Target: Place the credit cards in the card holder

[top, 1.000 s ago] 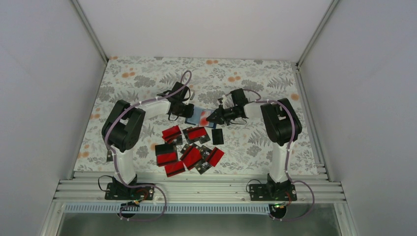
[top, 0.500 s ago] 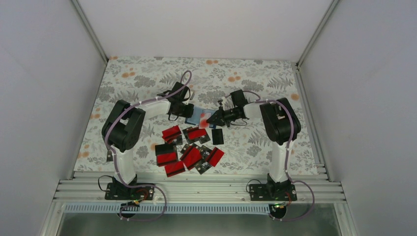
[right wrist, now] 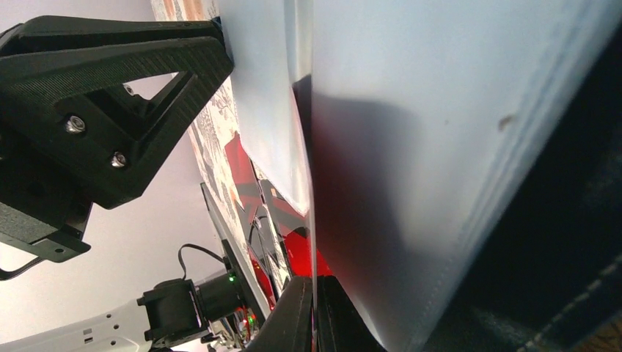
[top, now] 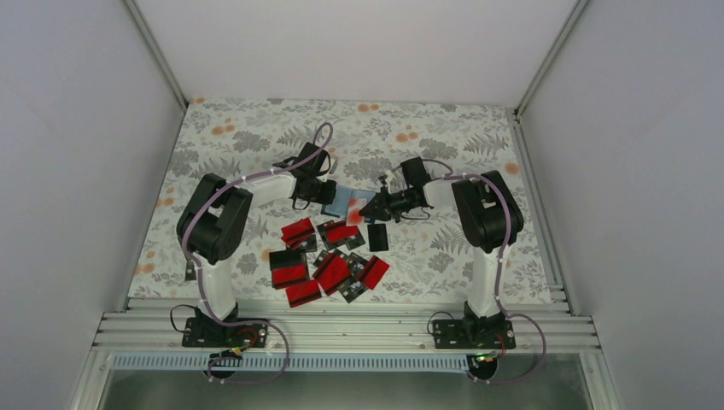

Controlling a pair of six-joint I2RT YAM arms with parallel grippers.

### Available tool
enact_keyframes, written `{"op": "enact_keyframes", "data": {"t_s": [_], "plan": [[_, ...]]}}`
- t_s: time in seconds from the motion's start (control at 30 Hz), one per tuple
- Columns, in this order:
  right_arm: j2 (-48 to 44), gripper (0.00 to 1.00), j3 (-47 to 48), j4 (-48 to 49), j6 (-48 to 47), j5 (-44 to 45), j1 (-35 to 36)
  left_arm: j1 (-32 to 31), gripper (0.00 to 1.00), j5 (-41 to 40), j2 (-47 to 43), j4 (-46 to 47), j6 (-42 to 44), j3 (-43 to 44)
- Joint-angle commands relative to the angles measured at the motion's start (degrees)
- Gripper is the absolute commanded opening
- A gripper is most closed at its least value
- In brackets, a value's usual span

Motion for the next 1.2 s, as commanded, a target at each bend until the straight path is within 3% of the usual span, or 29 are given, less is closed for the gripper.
{"op": "enact_keyframes", "data": {"t_s": [0.0,1.17], "plan": [[-2.19,0.04,-0.81,-1.85,-0.62,0.18,-0.21,-0.37,0.11,-1.1,1.18,-1.38,0.65,-0.15],[6.35,0.04,7.18,-3.9,-1.69,-1.97,-2.14,-1.87,0.09,0.57,0.54,-0.5,1.88,-0.56]]}}
